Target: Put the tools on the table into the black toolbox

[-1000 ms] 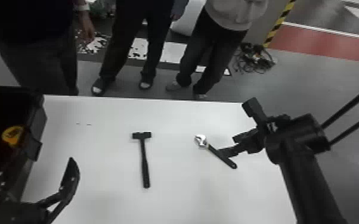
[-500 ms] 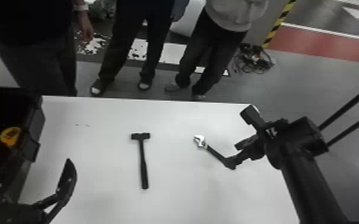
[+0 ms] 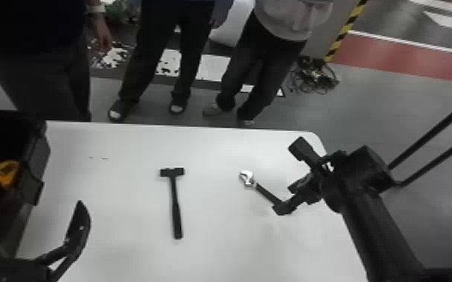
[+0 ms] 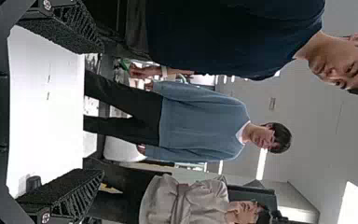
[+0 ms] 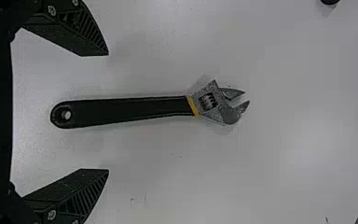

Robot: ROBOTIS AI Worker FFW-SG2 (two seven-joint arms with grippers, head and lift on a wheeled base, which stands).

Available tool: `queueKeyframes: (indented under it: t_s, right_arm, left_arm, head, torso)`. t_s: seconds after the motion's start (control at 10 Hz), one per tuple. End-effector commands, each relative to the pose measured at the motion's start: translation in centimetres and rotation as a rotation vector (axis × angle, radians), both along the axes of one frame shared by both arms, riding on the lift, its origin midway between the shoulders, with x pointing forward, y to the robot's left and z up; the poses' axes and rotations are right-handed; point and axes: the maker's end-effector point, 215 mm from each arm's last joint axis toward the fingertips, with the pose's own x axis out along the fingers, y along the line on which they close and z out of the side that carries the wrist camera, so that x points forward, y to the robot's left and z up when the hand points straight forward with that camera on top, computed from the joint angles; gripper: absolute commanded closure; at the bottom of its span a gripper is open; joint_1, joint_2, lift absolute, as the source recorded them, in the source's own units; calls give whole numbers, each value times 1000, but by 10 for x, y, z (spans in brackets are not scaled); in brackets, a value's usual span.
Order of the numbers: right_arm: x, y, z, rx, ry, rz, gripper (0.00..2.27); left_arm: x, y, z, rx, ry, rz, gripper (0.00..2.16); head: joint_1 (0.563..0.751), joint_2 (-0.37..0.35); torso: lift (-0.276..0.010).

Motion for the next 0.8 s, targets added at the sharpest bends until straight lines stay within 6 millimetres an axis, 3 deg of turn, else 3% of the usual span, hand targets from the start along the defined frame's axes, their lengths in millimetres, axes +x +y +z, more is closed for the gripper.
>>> queueKeyframes:
  t_s: [0.0, 0.4, 0.6, 0.7]
  right_arm:
    - [2, 6, -1, 0, 0, 7, 120]
    - [-1, -1, -9, -48, 32, 18, 286]
    - [-3, -4, -12, -60, 36, 19, 606]
    - [-3, -3, -12, -61, 32, 25, 957]
  left_arm:
    - [0, 0, 1, -1, -3, 0, 83]
    - [0, 1, 1, -3, -6, 2, 83]
    - [0, 1, 2, -3, -9, 2, 83]
    - [-1, 1, 2, -3, -7, 2, 83]
  head:
    - [695, -273]
    - [695, -267]
    - [695, -272]
    - [695, -274]
  torso:
    - [-39]
    - [-39]
    - [-39]
    - [-39]
